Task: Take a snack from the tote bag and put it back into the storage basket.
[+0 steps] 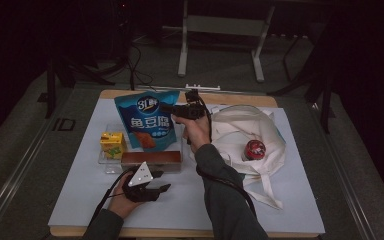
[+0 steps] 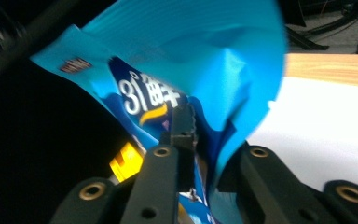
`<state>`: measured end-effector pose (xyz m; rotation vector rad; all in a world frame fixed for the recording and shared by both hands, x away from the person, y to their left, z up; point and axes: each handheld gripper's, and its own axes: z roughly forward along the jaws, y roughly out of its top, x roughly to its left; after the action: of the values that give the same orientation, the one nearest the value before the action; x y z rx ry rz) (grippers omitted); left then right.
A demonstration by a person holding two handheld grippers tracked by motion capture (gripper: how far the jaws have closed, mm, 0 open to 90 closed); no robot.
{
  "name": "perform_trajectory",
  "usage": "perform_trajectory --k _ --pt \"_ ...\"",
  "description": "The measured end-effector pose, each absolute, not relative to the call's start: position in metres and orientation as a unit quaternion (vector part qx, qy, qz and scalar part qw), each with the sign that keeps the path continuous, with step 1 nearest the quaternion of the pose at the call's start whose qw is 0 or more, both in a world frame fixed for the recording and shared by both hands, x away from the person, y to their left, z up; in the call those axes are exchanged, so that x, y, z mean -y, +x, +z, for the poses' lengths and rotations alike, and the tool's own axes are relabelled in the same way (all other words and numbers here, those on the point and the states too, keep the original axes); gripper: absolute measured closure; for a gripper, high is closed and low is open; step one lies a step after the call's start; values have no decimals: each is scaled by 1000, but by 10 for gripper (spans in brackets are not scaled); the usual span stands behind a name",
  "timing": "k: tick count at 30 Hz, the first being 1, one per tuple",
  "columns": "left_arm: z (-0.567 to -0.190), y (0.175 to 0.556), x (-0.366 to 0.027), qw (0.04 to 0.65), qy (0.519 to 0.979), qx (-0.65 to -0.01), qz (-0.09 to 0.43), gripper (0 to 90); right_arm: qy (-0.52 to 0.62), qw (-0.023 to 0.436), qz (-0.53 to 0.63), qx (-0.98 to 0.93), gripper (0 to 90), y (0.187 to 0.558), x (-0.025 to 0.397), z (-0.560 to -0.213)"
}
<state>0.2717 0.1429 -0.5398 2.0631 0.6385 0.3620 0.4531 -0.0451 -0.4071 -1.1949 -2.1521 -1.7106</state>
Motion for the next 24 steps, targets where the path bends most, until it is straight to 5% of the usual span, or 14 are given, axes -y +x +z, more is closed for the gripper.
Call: perform_trajectory --k 12,24 --pt "-540 272 -143 458 837 -259 147 456 -302 -41 -448 840 636 442 51 -408" --pt "-540 271 -142 457 838 -259 148 456 -245 -94 -397 879 746 433 54 -414"
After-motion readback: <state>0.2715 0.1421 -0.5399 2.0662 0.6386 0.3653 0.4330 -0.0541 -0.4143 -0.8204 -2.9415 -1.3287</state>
